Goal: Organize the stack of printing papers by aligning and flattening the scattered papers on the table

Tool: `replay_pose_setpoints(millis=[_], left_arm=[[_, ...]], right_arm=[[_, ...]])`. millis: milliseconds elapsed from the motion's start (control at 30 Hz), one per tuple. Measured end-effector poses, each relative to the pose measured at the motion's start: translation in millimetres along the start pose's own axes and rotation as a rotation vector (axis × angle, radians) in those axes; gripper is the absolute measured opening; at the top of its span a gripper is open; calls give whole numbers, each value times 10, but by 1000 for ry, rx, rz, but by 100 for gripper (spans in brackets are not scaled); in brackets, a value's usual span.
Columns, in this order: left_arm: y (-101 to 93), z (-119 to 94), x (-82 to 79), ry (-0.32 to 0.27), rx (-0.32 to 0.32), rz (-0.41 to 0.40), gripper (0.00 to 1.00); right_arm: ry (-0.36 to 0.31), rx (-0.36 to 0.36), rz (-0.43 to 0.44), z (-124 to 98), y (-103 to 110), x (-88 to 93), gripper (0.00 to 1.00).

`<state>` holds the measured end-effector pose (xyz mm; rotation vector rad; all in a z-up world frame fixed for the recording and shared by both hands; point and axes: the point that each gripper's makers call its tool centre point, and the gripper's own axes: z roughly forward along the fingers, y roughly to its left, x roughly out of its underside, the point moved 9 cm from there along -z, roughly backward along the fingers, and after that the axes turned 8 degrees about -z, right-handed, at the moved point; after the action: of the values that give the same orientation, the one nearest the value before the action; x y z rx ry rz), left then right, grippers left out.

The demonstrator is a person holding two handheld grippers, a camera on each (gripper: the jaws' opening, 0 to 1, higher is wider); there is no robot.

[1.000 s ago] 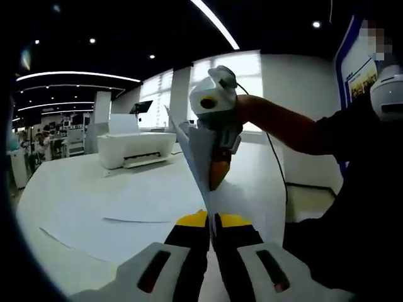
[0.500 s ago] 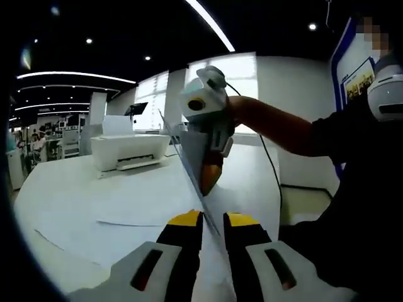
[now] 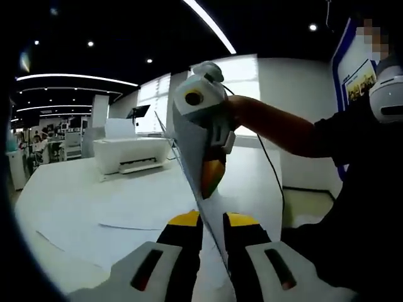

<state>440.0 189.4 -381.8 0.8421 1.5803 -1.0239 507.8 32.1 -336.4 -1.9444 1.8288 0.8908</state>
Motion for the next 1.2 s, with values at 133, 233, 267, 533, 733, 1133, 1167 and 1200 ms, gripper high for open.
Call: replay_pose_setpoints(millis=[133,233,267,533,733,1133,1167,1200], left_arm=[[10,-7,-2,-6,-6,-4,18],[13,-15,-6,-7,-9,-7,17],[13,-16,-7,-7,-10,-7,17],[9,-29,-28,-16,-18,-15,17],[43,-56,-50,-23,-31,-36,8],[52,-70,-93,-41,-65,-14,6],[59,-78,-94,-40,-67,-17,6],[61,-84,-94,-40,-68,-19,6]], right_arm=[[-29,-12,9,26,25,-43,0],[-31,-15,15,64,49,-50,0],[-30,-17,17,79,57,-50,0],[-45,-41,30,128,53,-94,0],[-68,-64,24,130,57,-116,0],[-94,12,-123,-19,22,-131,11],[-101,27,-130,-57,-13,-133,13],[-108,37,-133,-94,-22,-131,13]])
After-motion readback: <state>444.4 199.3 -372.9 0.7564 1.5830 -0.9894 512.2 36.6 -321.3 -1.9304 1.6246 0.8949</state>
